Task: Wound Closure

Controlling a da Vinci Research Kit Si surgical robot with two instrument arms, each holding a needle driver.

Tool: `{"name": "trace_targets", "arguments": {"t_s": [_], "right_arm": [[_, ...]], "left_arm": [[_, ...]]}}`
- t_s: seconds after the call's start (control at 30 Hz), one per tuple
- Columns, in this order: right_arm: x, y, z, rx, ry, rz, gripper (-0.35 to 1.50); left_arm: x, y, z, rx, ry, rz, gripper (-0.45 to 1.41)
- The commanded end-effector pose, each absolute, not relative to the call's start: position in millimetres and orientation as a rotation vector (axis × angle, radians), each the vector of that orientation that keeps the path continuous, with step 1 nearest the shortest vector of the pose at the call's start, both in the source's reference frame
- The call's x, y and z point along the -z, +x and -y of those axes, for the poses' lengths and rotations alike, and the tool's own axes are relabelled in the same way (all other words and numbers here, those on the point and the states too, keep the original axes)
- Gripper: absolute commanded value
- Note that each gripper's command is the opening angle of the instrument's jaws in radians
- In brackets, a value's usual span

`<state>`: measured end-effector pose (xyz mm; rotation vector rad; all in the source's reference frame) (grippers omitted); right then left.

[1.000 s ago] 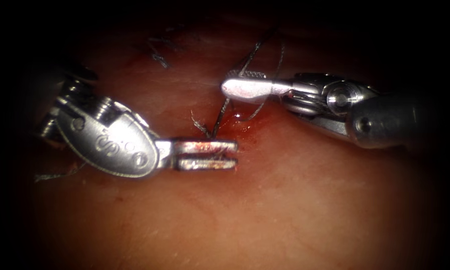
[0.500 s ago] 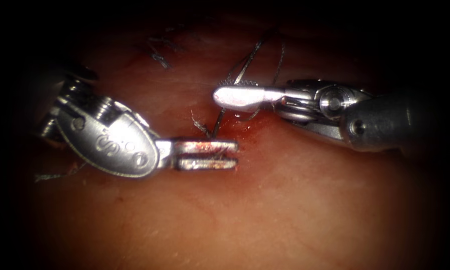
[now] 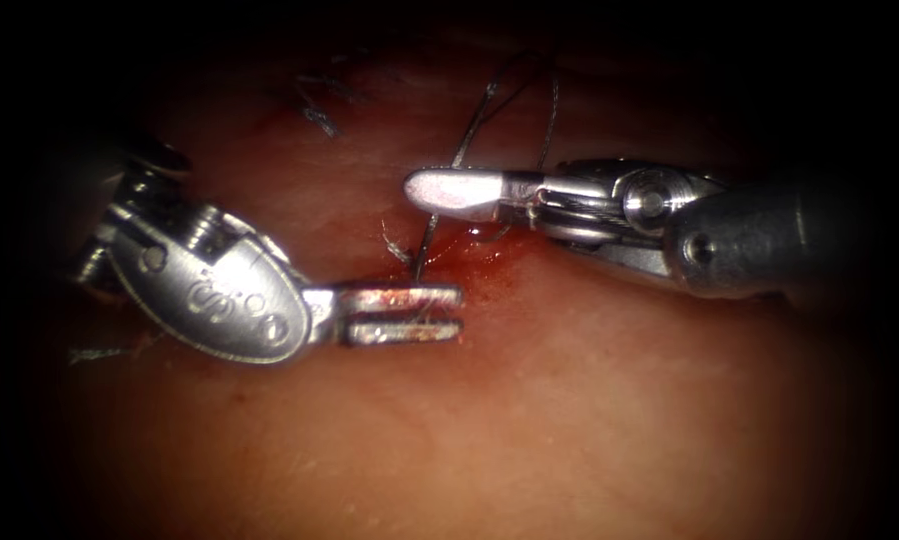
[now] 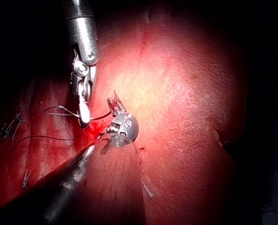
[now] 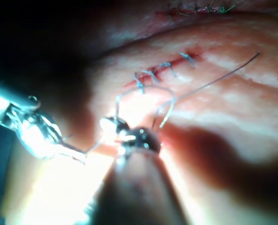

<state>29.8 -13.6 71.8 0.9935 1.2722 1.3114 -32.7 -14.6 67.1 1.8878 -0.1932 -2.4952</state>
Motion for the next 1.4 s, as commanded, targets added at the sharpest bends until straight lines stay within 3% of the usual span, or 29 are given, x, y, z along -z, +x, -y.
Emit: {"name": "trace_targets", "arguments": {"t_s": [0.03,0.07,0.1,0.23,0.3,0.4,0.5,0.57,0.73,0.77,0.83,1.4], "right_arm": [[-72.3,30.4,13.9,-1.292,0.991,-1.277,-0.35],[-72.3,30.4,13.8,-1.278,0.988,-1.280,-0.35],[-72.4,30.4,13.8,-1.275,0.991,-1.280,-0.35],[-72.8,29.8,13.4,-1.199,0.978,-1.296,-0.35],[-73.1,29.3,13.0,-1.172,0.971,-1.303,-0.35],[-73.6,28.5,12.3,-1.101,0.935,-1.325,-0.35],[-74.3,27.8,11.6,-1.041,0.906,-1.344,-0.35],[-74.6,27.4,11.0,-1.003,0.883,-1.356,-0.35],[-74.9,26.8,9.1,-0.917,0.811,-1.386,-0.35],[-75.0,26.7,8.6,-0.873,0.777,-1.401,-0.35],[-75.2,26.7,8.3,-0.822,0.738,-1.418,-0.35],[-76.6,27.9,4.1,-0.586,0.489,-1.481,-0.35]], "left_arm": [[-67.6,-33.2,14.8,2.507,1.902,0.174,-0.45],[-67.6,-33.4,14.7,2.526,1.919,0.147,-0.30],[-67.5,-33.5,14.6,2.557,1.951,0.092,0.04],[-66.9,-33.6,13.8,2.659,2.032,-0.084,0.86],[-66.4,-33.4,13.4,2.701,2.049,-0.175,1.06],[-65.6,-32.8,12.7,2.731,2.056,-0.299,1.16],[-64.9,-32.1,12.3,2.736,2.067,-0.401,1.16],[-64.8,-31.8,12.2,2.760,2.074,-0.469,1.06],[-65.7,-31.7,11.8,2.827,2.078,-0.725,0.47],[-66.7,-31.8,11.6,2.871,2.066,-0.817,0.29],[-68.0,-32.2,11.7,2.906,2.023,-0.877,0.19],[-76.0,-36.0,16.1,2.923,1.668,-1.169,0.12]]}}
